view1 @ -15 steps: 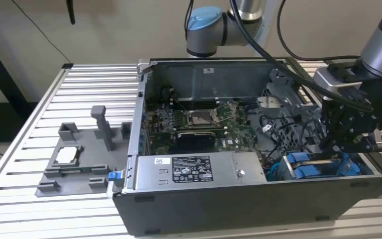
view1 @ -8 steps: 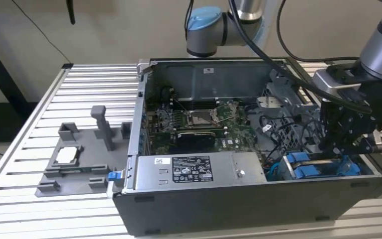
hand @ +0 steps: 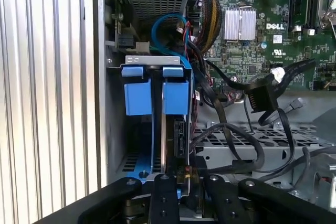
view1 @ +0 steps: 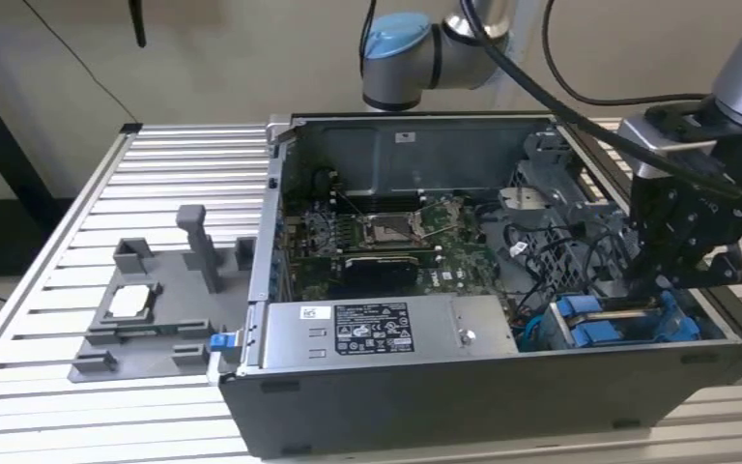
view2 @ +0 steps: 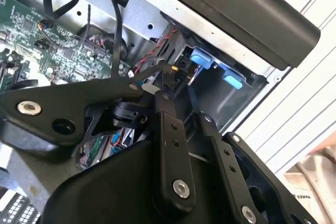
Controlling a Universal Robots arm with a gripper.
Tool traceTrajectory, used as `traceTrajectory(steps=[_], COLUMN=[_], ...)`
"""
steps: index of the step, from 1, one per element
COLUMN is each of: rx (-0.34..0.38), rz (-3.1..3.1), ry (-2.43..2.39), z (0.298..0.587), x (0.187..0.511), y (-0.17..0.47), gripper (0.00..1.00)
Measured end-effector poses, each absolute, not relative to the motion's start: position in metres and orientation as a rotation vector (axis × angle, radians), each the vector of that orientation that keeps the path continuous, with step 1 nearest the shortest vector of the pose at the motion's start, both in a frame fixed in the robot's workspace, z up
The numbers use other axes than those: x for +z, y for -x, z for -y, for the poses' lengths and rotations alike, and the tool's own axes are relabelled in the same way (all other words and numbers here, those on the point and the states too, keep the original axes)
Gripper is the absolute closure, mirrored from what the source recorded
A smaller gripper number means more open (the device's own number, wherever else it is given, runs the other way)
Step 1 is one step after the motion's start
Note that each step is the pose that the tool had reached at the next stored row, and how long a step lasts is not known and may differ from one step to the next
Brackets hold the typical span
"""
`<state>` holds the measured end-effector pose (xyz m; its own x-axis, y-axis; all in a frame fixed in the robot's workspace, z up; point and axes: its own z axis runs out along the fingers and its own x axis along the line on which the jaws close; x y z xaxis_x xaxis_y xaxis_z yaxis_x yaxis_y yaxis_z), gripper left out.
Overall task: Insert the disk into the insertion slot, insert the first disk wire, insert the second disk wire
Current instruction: 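Insert the first disk wire, then insert the second disk wire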
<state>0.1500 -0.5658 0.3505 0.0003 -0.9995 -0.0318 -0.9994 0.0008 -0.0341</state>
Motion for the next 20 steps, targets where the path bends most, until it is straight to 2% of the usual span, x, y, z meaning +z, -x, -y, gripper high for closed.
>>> traceTrajectory(steps=[20], rx=[-0.002], rz=[-2.189], ry=[2.188], z=[0.566], x=[0.405], y=[-0.150], gripper=[0.73])
